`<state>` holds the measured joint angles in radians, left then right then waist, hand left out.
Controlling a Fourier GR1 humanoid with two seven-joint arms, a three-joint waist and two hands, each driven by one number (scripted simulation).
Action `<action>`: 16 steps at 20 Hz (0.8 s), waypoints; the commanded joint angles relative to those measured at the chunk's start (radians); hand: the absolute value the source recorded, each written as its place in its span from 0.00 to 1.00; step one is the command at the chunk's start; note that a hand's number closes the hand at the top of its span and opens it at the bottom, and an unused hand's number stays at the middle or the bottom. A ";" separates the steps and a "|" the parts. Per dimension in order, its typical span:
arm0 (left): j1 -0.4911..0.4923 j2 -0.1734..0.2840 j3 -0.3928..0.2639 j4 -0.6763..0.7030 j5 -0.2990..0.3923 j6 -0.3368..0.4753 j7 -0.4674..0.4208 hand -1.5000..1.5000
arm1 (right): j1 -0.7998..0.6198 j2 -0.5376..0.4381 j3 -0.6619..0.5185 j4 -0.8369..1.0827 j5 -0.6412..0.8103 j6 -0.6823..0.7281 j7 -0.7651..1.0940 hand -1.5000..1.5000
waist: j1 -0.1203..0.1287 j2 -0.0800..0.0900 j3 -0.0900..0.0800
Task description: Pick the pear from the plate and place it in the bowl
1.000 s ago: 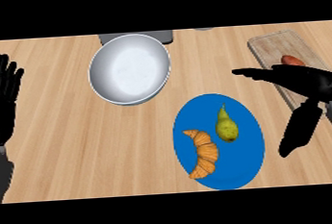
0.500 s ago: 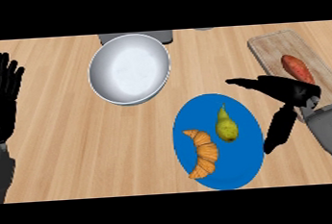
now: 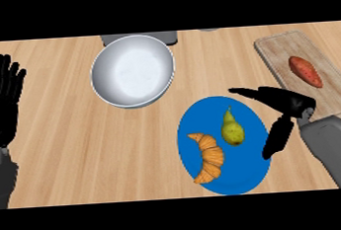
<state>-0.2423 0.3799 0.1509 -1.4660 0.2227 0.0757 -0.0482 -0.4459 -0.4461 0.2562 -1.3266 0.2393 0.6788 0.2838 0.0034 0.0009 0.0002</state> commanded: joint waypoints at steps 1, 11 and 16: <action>0.001 -0.022 0.002 -0.032 -0.019 0.004 0.021 0.50 | -0.044 0.067 -0.020 0.067 0.063 -0.004 -0.055 0.00 | 0.002 0.000 0.000; -0.024 -0.046 0.034 0.052 -0.058 -0.026 -0.019 0.50 | -0.025 0.090 -0.055 0.121 0.194 0.023 -0.146 0.00 | -0.003 0.000 0.000; 0.027 -0.065 0.035 -0.057 -0.064 -0.019 0.022 0.50 | -0.079 0.158 -0.060 0.235 0.256 -0.002 -0.175 0.00 | 0.003 0.000 0.000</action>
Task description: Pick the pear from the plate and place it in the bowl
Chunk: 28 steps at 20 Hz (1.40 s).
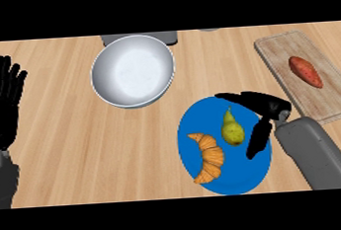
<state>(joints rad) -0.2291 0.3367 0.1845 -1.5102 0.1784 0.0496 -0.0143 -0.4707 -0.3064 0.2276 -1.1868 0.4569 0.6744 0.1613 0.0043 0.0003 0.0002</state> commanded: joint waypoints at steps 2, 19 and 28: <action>-0.021 0.025 0.050 0.071 0.006 -0.054 -0.051 0.50 | -0.015 0.007 -0.018 0.125 0.077 -0.039 -0.115 0.00 | 0.000 0.001 0.000; -0.052 -0.026 0.049 0.025 -0.025 -0.025 0.027 0.50 | 0.041 0.105 -0.023 0.174 0.241 -0.206 -0.204 1.00 | -0.004 0.000 0.000; -0.032 -0.008 0.070 0.040 -0.042 -0.035 0.001 0.50 | 0.069 0.117 -0.088 0.157 0.329 -0.344 -0.002 1.00 | -0.040 -0.011 -0.003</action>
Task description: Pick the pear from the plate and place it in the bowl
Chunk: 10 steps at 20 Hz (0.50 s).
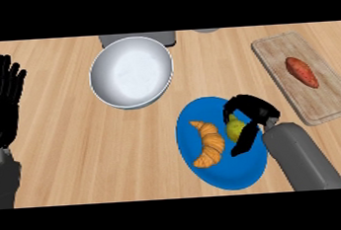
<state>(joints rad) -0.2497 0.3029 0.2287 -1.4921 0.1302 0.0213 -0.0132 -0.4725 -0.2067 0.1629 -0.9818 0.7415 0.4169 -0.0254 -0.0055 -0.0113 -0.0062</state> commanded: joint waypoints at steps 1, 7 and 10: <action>0.048 0.009 0.027 -0.006 0.003 0.006 -0.006 0.50 | 0.125 -0.026 -0.042 -0.051 0.073 -0.127 0.234 1.00 | -0.048 -0.012 0.002; 0.052 0.042 0.068 0.001 0.004 0.022 0.016 0.50 | 0.303 -0.044 -0.081 -0.194 0.206 -0.323 0.533 1.00 | -0.116 -0.029 -0.002; 0.078 0.026 0.067 0.003 0.009 0.017 -0.002 0.50 | 0.390 -0.043 -0.051 -0.372 0.275 -0.359 0.638 1.00 | -0.117 -0.027 -0.003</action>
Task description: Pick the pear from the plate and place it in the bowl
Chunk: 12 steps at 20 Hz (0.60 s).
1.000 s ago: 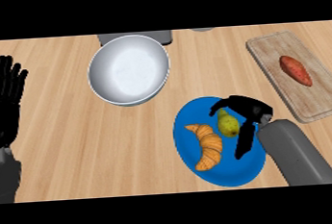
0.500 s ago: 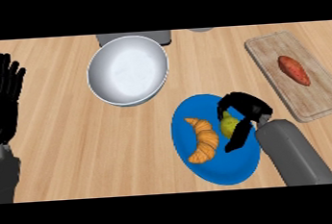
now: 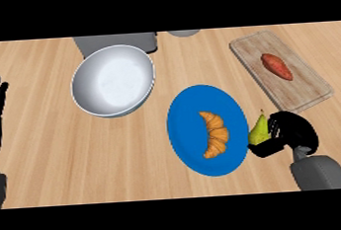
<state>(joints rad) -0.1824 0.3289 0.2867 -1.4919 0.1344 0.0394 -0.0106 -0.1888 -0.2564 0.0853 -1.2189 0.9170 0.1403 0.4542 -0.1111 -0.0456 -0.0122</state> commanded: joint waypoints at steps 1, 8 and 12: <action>0.022 -0.009 0.006 -0.018 -0.004 0.014 -0.009 0.50 | 0.127 0.003 0.032 -0.191 0.126 -0.096 0.197 1.00 | -0.010 0.001 0.003; 0.019 0.003 0.009 -0.022 0.020 -0.015 0.008 0.50 | 0.241 0.084 0.182 -0.688 0.259 -0.035 0.427 1.00 | 0.018 0.011 0.004; 0.016 -0.007 -0.006 -0.023 0.017 -0.026 -0.016 0.50 | 0.208 0.103 0.306 -0.963 0.359 0.088 0.546 1.00 | 0.052 0.020 0.005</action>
<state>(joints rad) -0.1613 0.3258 0.2837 -1.5145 0.1444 0.0225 -0.0155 0.0152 -0.1819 0.2856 -1.9485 1.1826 0.1529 0.8852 -0.0853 -0.0335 -0.0081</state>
